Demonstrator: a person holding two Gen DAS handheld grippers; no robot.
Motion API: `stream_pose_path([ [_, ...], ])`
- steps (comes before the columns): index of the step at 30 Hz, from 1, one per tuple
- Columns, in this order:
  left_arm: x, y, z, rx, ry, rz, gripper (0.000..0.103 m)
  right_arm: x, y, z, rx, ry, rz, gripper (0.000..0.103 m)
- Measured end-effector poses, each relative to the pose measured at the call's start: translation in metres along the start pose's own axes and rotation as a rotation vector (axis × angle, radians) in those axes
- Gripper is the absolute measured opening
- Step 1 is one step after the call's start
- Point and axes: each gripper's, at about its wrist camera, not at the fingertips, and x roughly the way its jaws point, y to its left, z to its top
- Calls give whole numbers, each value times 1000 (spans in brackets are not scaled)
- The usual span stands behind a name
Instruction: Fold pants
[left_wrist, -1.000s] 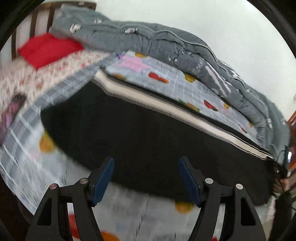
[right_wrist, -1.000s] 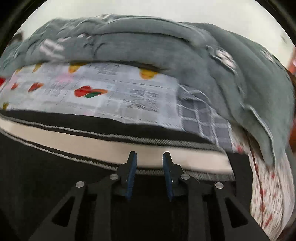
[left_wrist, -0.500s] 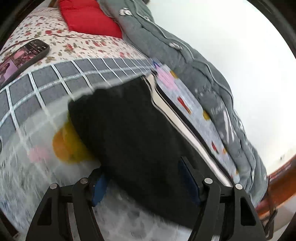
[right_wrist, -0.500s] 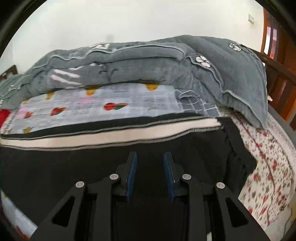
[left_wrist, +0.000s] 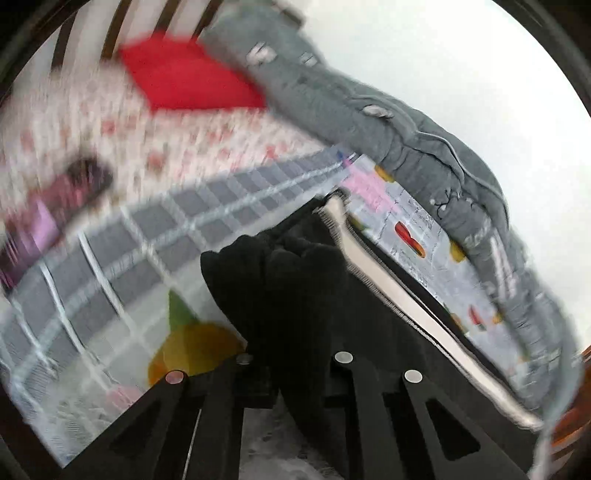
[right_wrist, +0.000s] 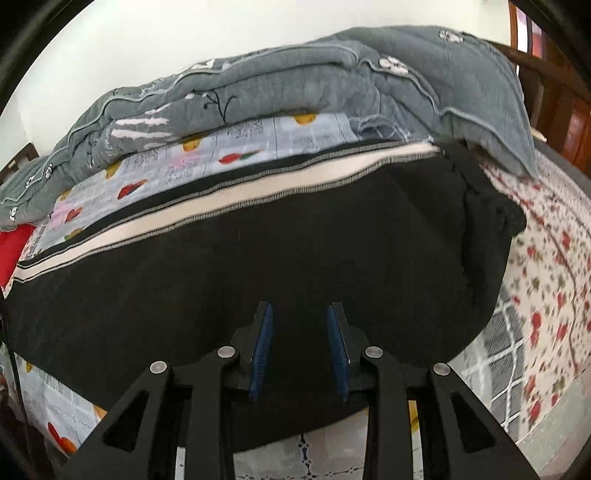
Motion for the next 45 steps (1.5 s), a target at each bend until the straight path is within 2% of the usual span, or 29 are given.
stream_pose_path([
  [2,-20,-44,1,138,-66,29,10,-1,-3,-4,4,4,13,30],
  [6,-48,-126,-6,307,-114,-23,10,-13,-9,-10,-34,-34,15,31],
  [8,-63,-174,-23,401,-128,-58,10,-21,-13,-15,-77,-80,1,36],
  [9,-67,-198,-33,440,-124,-74,10,-22,-16,-16,-97,-100,-5,42],
  [12,-75,-269,-79,569,-100,-116,10,-22,-31,-20,-109,-118,-34,43],
  [15,-75,-328,-144,705,-68,-159,10,-25,-47,-25,-90,-125,-24,43],
  [18,-58,-380,-221,809,36,-220,10,-29,-63,-32,-70,-127,-22,43],
  [21,-39,-406,-286,890,133,-223,10,-36,-73,-40,-80,-131,-31,43],
  [22,-31,-413,-308,923,148,-180,11,-39,-76,-43,-80,-137,-37,43],
  [24,-26,-415,-328,948,127,-116,11,-44,-82,-47,-74,-131,-32,43],
  [26,-31,-410,-328,931,127,-135,15,-48,-86,-50,-71,-128,-27,43],
  [27,-34,-405,-325,920,158,-175,23,-49,-87,-51,-68,-131,-28,43],
  [28,-35,-401,-323,922,186,-210,38,-49,-86,-51,-65,-131,-25,43],
  [29,-37,-396,-319,924,213,-242,47,-48,-84,-49,-62,-131,-12,43],
  [30,-42,-387,-314,913,234,-270,66,-48,-82,-47,-58,-133,0,43],
  [31,-50,-374,-307,885,249,-316,72,-47,-77,-45,-54,-137,12,43],
  [34,-72,-329,-290,809,273,-413,72,-43,-56,-31,-49,-145,81,43],
  [36,-79,-302,-272,772,251,-415,72,-40,-35,-20,-50,-147,169,43],
  [38,-84,-278,-258,745,218,-380,73,-33,-10,-9,-50,-142,251,43],
  [40,-83,-249,-239,712,173,-275,74,-22,14,1,-50,-115,326,43],
  [41,-81,-240,-232,693,166,-252,74,-15,26,4,-48,-101,353,43],
  [45,-70,-196,-205,575,195,-224,74,22,59,13,-13,-29,396,43],
])
